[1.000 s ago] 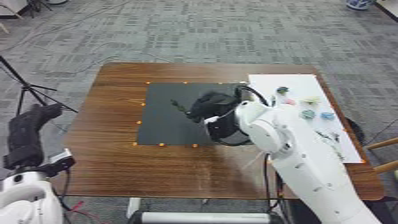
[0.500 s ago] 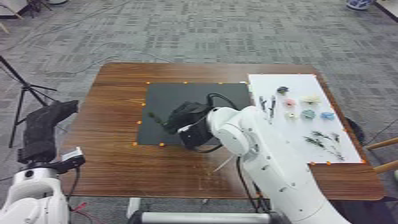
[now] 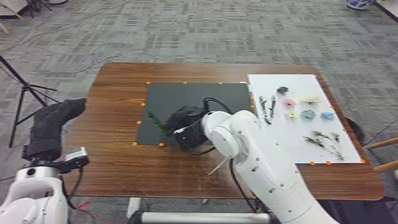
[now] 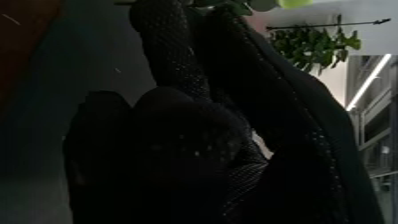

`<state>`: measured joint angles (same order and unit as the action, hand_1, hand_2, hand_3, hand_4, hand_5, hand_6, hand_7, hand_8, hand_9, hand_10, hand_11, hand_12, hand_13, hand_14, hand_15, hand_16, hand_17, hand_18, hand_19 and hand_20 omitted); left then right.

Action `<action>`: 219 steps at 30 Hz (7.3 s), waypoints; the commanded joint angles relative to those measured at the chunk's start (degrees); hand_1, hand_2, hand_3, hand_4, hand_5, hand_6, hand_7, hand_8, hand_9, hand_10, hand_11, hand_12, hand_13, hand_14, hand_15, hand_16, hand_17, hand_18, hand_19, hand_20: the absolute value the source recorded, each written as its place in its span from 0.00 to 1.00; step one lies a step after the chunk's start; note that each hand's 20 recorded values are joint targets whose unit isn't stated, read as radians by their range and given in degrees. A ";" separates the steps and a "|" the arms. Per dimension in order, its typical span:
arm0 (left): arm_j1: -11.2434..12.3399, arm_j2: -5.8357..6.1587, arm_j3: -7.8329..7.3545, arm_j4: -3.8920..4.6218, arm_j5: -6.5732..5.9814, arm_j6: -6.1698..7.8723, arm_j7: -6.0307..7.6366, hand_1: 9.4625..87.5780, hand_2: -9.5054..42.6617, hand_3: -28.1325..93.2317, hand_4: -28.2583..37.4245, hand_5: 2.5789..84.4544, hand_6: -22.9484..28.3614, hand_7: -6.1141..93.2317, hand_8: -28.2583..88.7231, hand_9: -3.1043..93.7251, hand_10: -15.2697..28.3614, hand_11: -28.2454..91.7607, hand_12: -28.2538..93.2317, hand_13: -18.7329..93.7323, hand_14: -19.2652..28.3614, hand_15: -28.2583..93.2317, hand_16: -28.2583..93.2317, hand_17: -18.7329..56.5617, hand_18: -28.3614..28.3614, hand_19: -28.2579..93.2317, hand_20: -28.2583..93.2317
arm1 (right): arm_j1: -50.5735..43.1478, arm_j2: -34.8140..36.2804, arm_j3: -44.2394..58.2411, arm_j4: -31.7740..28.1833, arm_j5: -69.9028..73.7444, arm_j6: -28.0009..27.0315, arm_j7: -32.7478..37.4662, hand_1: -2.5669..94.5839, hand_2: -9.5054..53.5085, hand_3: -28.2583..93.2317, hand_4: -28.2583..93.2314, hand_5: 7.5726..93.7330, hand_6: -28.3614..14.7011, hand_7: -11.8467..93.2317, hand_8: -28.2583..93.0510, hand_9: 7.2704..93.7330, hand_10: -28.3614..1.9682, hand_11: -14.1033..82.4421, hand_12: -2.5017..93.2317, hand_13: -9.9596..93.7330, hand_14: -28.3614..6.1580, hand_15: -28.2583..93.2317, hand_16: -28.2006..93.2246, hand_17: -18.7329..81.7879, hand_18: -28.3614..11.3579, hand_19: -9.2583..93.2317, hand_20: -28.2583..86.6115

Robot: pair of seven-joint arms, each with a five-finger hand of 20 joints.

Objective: Arrange flowers

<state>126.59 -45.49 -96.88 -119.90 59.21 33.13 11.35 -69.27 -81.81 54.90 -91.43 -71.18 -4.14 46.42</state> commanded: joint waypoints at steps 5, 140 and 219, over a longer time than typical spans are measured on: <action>6.15 -3.46 -8.44 -0.33 11.42 -13.95 -6.00 0.15 0.28 0.80 0.00 0.62 0.50 0.23 0.17 0.52 0.66 0.38 0.32 0.48 0.74 0.37 0.25 0.28 0.73 0.33 0.39 | -0.06 0.02 0.98 -0.59 2.21 0.26 0.83 0.48 0.00 0.77 0.14 0.71 0.48 0.31 0.29 0.95 0.38 0.32 0.22 1.00 0.70 0.71 0.43 0.96 0.65 0.96 0.54; 0.42 -2.08 -2.26 2.34 -5.23 -8.60 3.47 0.19 0.25 0.80 0.00 0.66 0.48 0.26 0.17 0.60 0.68 0.41 0.34 0.56 0.77 0.43 0.25 0.33 0.74 0.38 0.41 | -7.56 7.60 -1.11 -2.75 -47.19 5.61 -24.97 0.73 0.00 0.62 0.17 0.81 0.56 0.35 0.33 1.00 0.56 0.29 0.31 1.00 0.75 0.66 0.48 0.88 0.54 1.00 0.57; 2.97 -3.88 -4.20 0.19 -4.78 -12.05 2.20 0.23 0.18 0.79 0.07 0.64 0.47 0.26 0.17 0.58 0.68 0.42 0.35 0.54 0.77 0.46 0.25 0.28 0.77 0.41 0.42 | -9.52 23.63 13.02 -3.17 -42.32 -1.50 -17.46 0.75 0.00 0.65 0.19 0.70 0.57 0.40 0.46 0.96 0.55 0.34 0.53 1.00 0.76 0.66 0.53 0.89 0.58 0.99 0.62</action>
<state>129.81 -49.21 -100.89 -119.35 55.13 21.20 13.98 -76.57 -59.15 66.63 -93.64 -117.96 -12.03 29.04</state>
